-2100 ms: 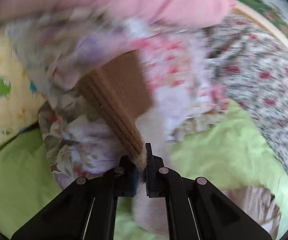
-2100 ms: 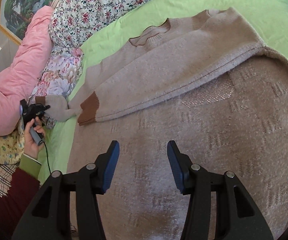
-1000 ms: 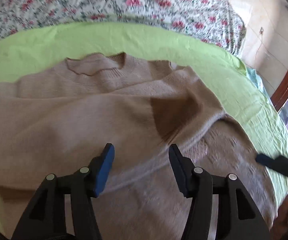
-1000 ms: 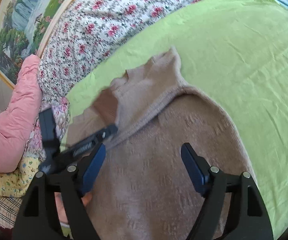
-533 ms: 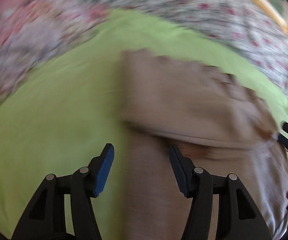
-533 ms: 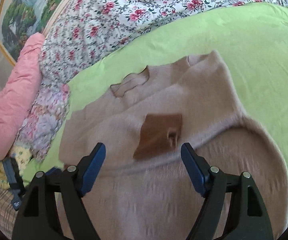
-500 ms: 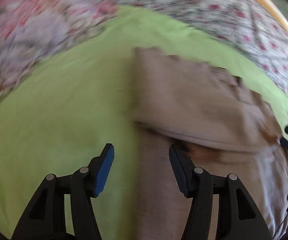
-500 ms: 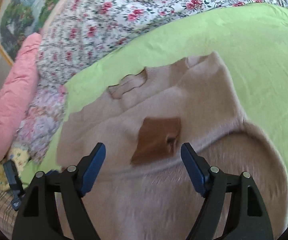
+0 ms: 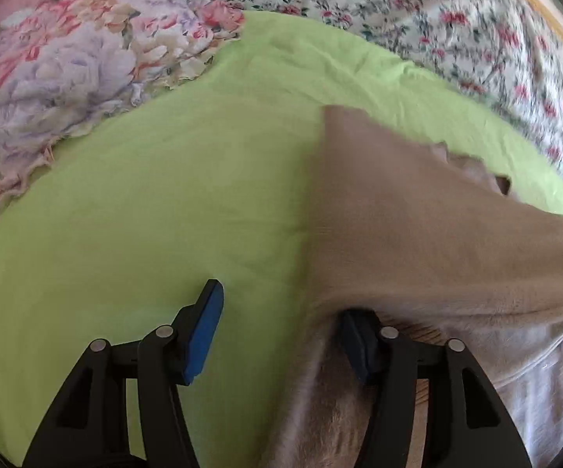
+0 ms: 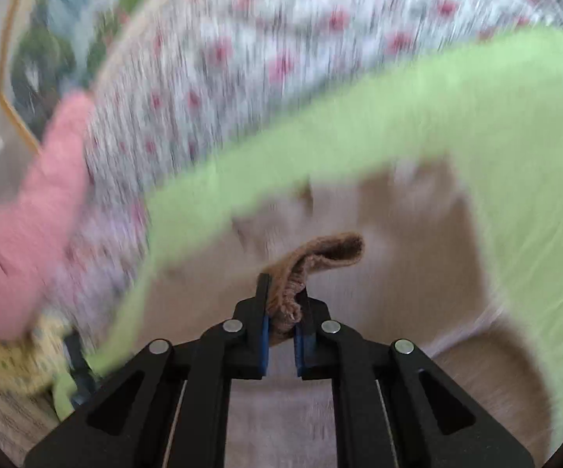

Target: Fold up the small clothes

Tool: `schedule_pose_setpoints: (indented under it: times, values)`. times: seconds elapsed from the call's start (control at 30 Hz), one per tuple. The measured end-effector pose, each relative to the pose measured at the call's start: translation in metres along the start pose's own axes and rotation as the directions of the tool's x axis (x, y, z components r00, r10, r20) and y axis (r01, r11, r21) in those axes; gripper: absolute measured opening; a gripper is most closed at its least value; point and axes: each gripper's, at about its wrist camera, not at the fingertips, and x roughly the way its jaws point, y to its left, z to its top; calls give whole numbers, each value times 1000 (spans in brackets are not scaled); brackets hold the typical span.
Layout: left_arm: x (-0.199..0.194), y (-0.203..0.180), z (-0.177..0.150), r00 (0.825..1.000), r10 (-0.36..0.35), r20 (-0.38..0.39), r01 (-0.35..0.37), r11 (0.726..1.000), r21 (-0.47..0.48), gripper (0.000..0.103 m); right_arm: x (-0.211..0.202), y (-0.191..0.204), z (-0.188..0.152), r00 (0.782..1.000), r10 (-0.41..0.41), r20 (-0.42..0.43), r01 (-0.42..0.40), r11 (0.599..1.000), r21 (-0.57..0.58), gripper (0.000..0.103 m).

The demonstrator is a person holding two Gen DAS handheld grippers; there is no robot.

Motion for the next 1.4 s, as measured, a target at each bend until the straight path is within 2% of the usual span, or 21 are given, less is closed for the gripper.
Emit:
schedule_pose_setpoints:
  times: [0.03,0.07,0.17,0.27,0.37,0.53,0.67,0.77,0.83,0.93,1.1,1.2,1.3,1.4]
  values:
    - [-1,0,-1,1000,-11,2,11,1000,-13,59,-7,-11,7,999,-24,30,23,1000,15,10]
    - [-3,-3,-4,1000,9,12,-8,1000,-11,59,-6,-19,10,999,-36,18,35,999,26,10]
    - [-11,-7,-9,994,92,55,-91,996,-20,59,11,-42,0,995,-68,-71,71,997,40,10]
    - [-22,5,-14,991,112,79,-103,988,-117,59,29,-47,-22,986,-87,-142,88,996,1,10]
    - [-22,16,-19,992,112,57,-100,978,-182,59,37,-44,-35,982,-80,-169,78,997,-18,10]
    - [-15,18,-19,995,95,23,-89,978,-186,59,39,-46,-48,974,-105,-199,94,994,-63,10]
    - [-12,18,-18,996,89,17,-85,980,-180,60,41,-51,-51,972,-118,-203,105,992,-72,10]
    - [-11,17,-18,996,90,10,-87,981,-176,60,32,-39,-43,986,-105,-126,91,989,-116,10]
    - [-8,15,-16,995,95,9,-92,982,-165,60,29,-30,-39,989,-124,-80,109,979,-174,10]
    - [-7,14,-16,996,89,2,-87,984,-155,61,45,-40,-45,973,-181,-143,156,974,-166,10]
    - [-11,17,-19,999,36,-22,-38,995,-87,61,47,-48,-60,953,-223,-207,190,968,-166,12]
    - [-25,21,-23,996,-79,-50,77,997,-31,59,35,-44,-59,946,-249,-209,215,962,-170,24]
    - [-42,31,-20,980,-190,-55,190,982,-15,61,16,-46,-60,952,-243,-188,220,966,-134,32]
    - [-50,37,-13,973,-225,-57,224,974,-24,65,-7,-45,-66,965,-202,-168,191,978,-80,36]
